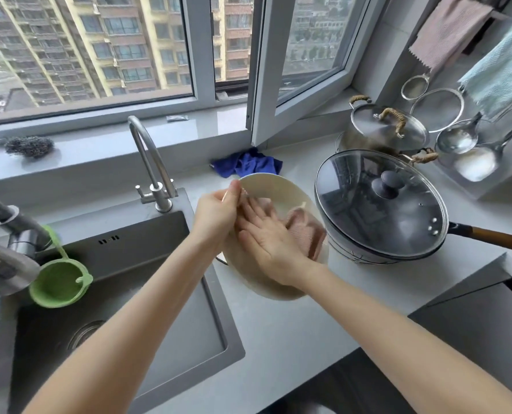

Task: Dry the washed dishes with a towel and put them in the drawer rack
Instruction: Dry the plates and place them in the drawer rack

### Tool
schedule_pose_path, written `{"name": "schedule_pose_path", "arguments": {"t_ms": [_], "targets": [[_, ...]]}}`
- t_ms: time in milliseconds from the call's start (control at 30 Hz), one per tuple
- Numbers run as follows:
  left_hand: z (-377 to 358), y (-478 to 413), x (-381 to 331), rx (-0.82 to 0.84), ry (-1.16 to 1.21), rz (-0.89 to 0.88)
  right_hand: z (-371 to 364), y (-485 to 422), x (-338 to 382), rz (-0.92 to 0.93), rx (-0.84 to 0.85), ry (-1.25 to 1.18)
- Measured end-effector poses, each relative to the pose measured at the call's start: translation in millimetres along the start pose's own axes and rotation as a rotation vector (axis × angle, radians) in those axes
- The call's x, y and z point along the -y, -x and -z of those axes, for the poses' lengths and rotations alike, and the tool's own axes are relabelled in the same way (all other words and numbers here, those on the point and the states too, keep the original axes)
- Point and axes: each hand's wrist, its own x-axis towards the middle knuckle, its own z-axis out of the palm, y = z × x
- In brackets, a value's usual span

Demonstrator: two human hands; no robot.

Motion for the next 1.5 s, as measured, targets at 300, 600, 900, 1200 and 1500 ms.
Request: {"name": "schedule_pose_path", "arguments": {"t_ms": [300,600,900,1200,1500], "targets": [[6,-9,-13,-0.017,-0.039,-0.062,11,67,-43,0.107,0.019,0.331],[-4,13,-6,0.173,-0.248,-0.190,72,7,-71,-0.027,-0.325,-0.005],[-3,20,-27,0.098,-0.332,-0.342,104,-21,-60,-0.282,-0.059,-0.516],[-2,-1,-41,-0.267,0.114,-0.485,16,-5,-27,-0.822,-0.476,-1.620],[33,-9,9,0.377,0.320,0.068,60,19,-29,-1.005,-0.606,-1.145]]}}
